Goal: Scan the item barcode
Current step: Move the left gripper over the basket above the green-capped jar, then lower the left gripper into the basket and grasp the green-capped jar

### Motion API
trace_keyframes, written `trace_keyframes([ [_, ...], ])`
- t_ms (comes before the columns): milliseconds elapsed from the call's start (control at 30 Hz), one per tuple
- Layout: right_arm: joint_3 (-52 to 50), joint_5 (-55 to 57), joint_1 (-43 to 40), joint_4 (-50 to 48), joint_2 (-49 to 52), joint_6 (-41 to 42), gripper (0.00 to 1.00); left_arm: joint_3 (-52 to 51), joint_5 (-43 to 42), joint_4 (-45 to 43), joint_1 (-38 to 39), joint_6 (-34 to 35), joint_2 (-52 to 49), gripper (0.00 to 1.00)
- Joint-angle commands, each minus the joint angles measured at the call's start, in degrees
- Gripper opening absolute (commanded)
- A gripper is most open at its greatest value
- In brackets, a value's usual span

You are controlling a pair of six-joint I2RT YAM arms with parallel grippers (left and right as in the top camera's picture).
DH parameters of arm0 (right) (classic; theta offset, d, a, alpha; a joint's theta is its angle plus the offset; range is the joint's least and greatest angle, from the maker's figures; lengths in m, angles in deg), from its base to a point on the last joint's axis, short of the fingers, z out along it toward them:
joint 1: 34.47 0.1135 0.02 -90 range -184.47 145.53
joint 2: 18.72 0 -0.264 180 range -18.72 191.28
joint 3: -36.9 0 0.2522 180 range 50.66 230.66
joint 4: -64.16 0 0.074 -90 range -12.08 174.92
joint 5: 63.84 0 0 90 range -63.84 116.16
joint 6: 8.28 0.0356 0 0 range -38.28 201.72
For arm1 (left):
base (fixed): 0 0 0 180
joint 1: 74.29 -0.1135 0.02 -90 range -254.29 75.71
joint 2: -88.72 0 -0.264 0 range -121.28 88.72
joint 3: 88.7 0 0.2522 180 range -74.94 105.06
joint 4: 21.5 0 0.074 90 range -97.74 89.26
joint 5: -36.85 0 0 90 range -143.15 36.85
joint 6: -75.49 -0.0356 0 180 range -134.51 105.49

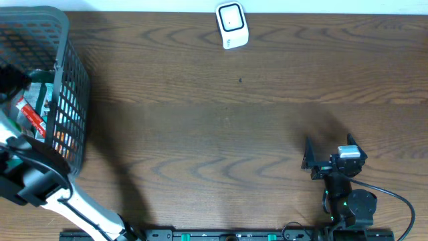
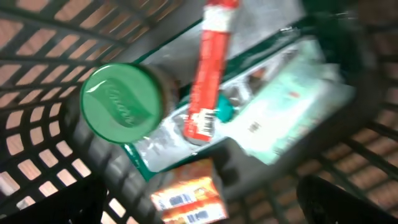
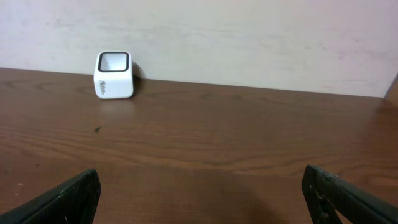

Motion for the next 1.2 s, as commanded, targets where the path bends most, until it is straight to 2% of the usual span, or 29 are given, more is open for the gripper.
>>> trace_keyframes([
  [0, -0.04, 0.15, -0.50, 0.22, -0.33, -0.66, 0.99, -0.15, 0.55, -1.07, 1.77, -1.70, 5.40, 0.99],
  [200, -0.04, 0.15, -0.50, 0.24, -0.33, -0.66, 0.99, -0.15, 2.03, -2.14, 4.66, -1.42, 9.31, 0.99],
  [333, -0.04, 0.15, -0.50, 0.24, -0.33, -0.66, 0.99, -0.68, 2.05, -2.12, 4.55, 1.18, 10.69, 0.99],
  [500, -0.04, 0.15, -0.50, 0.24, -0.33, -0.66, 0.99, -11.30, 2.14, -8.41, 4.52, 1.57, 18.18, 0.99],
  [633, -0.04, 0.15, -0.50, 0.24, -0.33, -0.66, 0.99, -25.24, 2.23, -19.58, 4.28, 1.55, 28.94, 0.98],
  [767, -0.04, 0.15, -0.50, 0.22, -0.33, -0.66, 0.99, -33.79, 2.25, -28.24, 2.69, 1.55, 35.78, 0.98],
  [867, -0.04, 0.15, -0.50, 0.24, -0.33, -0.66, 0.99, -36.22, 2.23, -29.57, 0.83, -0.28, 34.99, 0.98],
  [1167, -0.04, 0.15, -0.50, 0.24, -0.33, -0.66, 0.99, -36.61, 2.21, -28.79, -5.07, -2.60, 21.59, 0.98],
])
